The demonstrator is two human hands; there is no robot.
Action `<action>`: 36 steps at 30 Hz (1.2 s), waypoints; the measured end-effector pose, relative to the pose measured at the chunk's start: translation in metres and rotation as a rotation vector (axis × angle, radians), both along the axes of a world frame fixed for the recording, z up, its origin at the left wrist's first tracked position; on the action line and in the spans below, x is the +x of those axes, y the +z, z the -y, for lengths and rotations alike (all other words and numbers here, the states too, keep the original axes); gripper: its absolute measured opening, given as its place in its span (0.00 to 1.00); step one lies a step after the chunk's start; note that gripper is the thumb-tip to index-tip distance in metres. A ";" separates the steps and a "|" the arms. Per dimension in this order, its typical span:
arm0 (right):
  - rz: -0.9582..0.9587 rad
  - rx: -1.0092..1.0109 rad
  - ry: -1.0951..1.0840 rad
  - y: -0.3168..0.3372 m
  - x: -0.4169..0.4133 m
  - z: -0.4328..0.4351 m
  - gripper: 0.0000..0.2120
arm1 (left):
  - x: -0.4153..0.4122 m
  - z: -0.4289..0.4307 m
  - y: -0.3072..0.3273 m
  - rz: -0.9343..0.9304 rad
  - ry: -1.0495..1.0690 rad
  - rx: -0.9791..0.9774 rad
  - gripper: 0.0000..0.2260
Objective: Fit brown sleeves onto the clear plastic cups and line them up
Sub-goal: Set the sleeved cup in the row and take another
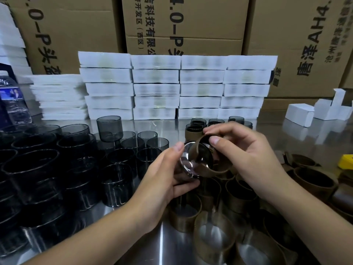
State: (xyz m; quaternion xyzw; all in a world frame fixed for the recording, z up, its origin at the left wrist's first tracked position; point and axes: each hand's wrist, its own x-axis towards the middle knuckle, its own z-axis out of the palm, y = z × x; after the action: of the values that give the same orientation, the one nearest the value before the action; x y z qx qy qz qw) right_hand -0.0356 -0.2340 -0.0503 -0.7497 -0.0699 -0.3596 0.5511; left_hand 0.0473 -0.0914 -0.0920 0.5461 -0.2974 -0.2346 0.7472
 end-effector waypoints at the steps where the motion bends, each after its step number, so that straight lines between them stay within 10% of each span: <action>1: 0.015 -0.029 -0.020 0.000 -0.001 0.000 0.08 | -0.001 0.000 -0.001 0.008 -0.010 -0.003 0.33; 12: 0.035 -0.286 -0.013 -0.003 -0.004 -0.005 0.12 | -0.003 -0.004 -0.002 0.103 -0.062 -0.023 0.52; 28: -0.188 -0.222 0.011 -0.008 0.000 0.000 0.27 | 0.002 -0.003 0.008 -0.097 -0.005 -0.258 0.36; 36: -0.143 -0.187 0.084 -0.008 0.002 0.001 0.16 | 0.003 -0.004 0.009 -0.159 -0.011 -0.259 0.39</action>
State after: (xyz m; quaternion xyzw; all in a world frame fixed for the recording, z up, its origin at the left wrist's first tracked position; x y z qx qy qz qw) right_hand -0.0337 -0.2354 -0.0582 -0.8181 -0.0951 -0.2735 0.4969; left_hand 0.0502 -0.0877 -0.0825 0.4231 -0.2683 -0.2408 0.8313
